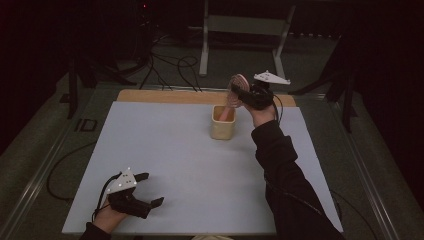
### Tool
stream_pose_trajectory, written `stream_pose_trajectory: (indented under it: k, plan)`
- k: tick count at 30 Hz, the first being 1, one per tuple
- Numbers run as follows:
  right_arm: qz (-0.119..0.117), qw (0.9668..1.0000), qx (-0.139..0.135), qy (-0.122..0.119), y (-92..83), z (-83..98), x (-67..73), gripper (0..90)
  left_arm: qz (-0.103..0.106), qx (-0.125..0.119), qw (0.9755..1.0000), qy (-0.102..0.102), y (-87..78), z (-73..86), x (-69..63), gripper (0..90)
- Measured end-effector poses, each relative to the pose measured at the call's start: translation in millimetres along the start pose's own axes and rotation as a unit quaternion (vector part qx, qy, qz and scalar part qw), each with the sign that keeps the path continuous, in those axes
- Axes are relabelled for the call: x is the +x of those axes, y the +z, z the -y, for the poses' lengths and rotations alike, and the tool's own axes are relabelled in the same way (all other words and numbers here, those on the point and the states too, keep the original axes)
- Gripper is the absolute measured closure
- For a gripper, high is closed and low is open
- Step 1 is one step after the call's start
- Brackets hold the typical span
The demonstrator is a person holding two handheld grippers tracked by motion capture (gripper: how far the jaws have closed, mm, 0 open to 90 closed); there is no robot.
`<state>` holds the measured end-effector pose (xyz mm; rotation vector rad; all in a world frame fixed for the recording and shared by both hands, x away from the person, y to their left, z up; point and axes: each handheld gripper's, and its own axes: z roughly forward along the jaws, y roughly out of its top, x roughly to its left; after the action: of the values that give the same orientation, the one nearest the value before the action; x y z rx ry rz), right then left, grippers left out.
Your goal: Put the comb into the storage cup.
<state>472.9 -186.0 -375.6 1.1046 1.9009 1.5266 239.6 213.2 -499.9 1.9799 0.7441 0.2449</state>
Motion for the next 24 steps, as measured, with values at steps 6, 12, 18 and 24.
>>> stream_pose_trajectory:
  k: [6, 12, 18, 24]
  plan:
    - [0.002, 1.0, 0.0, 0.009, 2.8, 6.4, -2.2, 64.5, 0.0, 0.0, 1.0, 0.0, 0.0, 0.2, 0.0, 0.1]
    - [0.001, 0.9998, 0.0, 0.019, 4.6, 12.8, -3.8, 64.5, 0.001, 0.004, 1.0, -0.001, 0.5, 0.6, 0.5, 0.1]
    - [0.0, 0.9996, 0.002, 0.028, 6.8, 17.7, -5.2, 64.5, 0.001, 0.004, 1.0, 0.0, 0.7, 0.5, 0.2, 0.1]
    - [-0.005, 0.9992, 0.006, 0.039, 9.7, 22.5, -4.7, 64.5, 0.002, 0.003, 1.0, -0.002, 1.0, 0.7, 0.4, 0.1]
